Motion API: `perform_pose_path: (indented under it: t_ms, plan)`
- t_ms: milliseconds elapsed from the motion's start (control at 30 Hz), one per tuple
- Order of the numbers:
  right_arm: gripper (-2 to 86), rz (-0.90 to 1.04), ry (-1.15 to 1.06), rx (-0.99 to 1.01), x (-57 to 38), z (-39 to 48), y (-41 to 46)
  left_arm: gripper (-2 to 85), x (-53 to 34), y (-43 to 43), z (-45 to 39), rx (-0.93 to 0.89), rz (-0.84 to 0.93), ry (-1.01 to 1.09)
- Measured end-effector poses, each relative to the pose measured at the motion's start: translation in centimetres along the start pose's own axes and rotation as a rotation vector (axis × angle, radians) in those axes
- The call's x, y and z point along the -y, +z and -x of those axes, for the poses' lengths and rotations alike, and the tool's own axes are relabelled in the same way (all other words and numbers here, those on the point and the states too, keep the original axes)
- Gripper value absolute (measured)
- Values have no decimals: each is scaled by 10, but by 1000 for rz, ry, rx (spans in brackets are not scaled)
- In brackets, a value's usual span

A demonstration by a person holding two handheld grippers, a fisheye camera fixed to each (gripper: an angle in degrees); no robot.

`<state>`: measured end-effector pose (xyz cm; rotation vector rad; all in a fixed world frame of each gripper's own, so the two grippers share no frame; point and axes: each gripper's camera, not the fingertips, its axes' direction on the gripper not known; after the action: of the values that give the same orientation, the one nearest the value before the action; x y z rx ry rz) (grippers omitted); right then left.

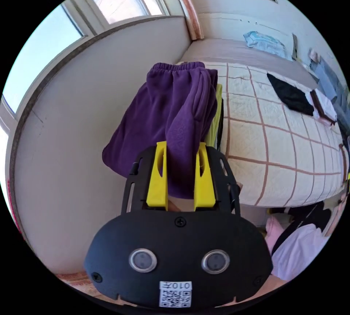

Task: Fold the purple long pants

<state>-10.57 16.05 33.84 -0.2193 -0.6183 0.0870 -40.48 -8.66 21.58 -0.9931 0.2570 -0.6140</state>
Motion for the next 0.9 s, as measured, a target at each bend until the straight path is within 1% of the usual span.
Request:
perform_pose_path:
  t_ms: [33,67,100,133,200,267,300,333,400,433,500,533,600,667,733,800,900]
  plan:
    - [23,-11,2,1,1,1,-3,71,2,-5,13,-41,-7,-46]
    - [23,-17,5,0,1,1,-5,65,2,-14,37,-127,-39,-134]
    - [23,-27,10,0,0,2,-8,60,-1,-26,64,-234,-112,-241]
    - [23,-33,14,-1,-1,2,-11,60,-4,-31,78,-301,-156,-292]
    - [24,-30,15,-13,-4,3,-15,60,-20,-40,128,-611,-363,-482]
    - [24,-19,16,-36,-7,3,-19,62,-23,-45,149,-796,-469,-530]
    - [23,-19,23,-50,-9,1,-23,64,-19,-59,150,-845,-528,-505]
    - [23,-26,36,-52,-11,-2,-27,65,-14,-71,147,-844,-555,-465]
    - [23,-44,60,-45,-11,-8,-36,72,10,-124,114,-861,-652,-238]
    - [23,-56,75,-43,-9,-12,-41,73,15,-136,104,-891,-683,-186]
    - [23,-68,97,-45,-5,-18,-50,78,28,-171,69,-1111,-838,-75]
    - [23,-83,110,-49,-2,-20,-58,78,30,-178,60,-1172,-878,-62]
    - [23,-106,122,-54,2,-21,-69,83,41,-198,19,-1382,-968,-16]
    - [24,-107,132,-65,6,-22,-78,87,47,-207,-16,-1495,-998,-22]
    - [25,-108,125,-96,9,-20,-88,91,48,-206,-53,-1597,-997,-86]
    - [25,-102,129,-125,10,-21,-95,96,49,-197,-102,-1764,-977,-155]
    - [24,-78,145,-148,14,-29,-106,100,42,-187,-144,-1819,-959,-262]
